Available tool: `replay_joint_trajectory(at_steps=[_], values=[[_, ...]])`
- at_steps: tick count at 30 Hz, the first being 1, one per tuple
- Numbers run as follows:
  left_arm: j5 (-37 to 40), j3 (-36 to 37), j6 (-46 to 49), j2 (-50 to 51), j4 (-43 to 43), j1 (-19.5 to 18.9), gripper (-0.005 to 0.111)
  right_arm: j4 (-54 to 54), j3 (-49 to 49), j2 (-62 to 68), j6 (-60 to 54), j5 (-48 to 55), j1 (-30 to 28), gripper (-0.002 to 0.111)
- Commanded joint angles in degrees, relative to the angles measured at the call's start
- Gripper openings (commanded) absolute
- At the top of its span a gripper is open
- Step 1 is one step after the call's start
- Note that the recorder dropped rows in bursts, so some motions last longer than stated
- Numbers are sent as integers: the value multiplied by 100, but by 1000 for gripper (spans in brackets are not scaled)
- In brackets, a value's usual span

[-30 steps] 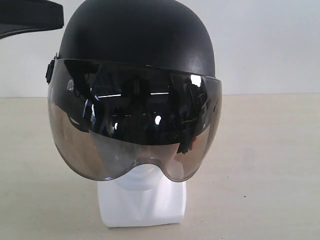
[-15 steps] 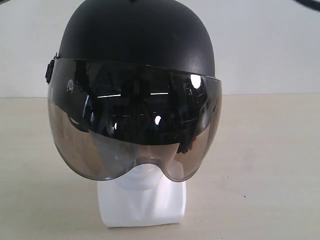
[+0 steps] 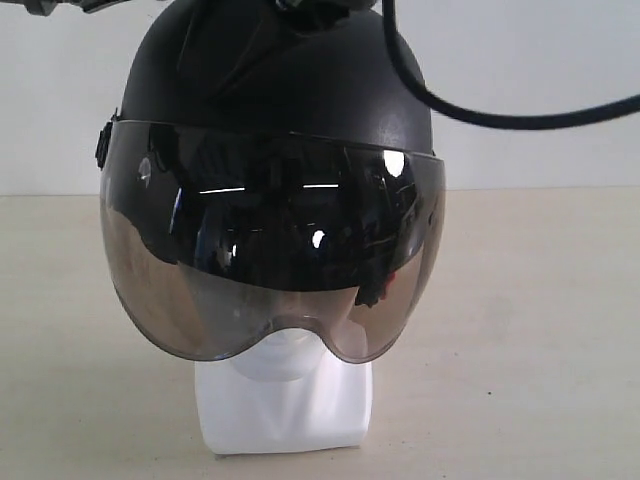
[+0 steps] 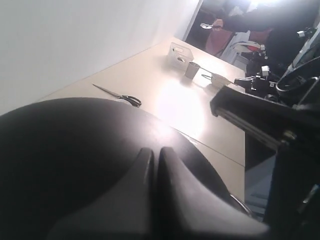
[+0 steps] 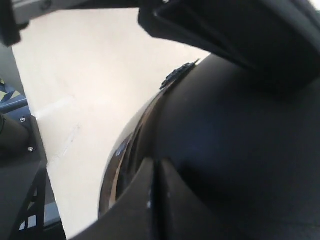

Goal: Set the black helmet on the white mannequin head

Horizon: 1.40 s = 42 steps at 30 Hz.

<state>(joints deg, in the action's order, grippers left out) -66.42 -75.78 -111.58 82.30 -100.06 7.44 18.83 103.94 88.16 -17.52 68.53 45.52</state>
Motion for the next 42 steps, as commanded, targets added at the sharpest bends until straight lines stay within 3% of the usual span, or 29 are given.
replay_joint_trajectory(at_steps=[1,7,33,42], values=[[156,-41,68,34,12,58,4,-236,4,127,9,59,187,0],[156,-41,68,52,12,58,4,-740,4,165,201,58,562,0],[156,-41,-51,169,12,58,4,-758,4,184,318,143,647,0],[156,-41,-51,169,12,58,4,-758,-585,171,318,143,647,0]])
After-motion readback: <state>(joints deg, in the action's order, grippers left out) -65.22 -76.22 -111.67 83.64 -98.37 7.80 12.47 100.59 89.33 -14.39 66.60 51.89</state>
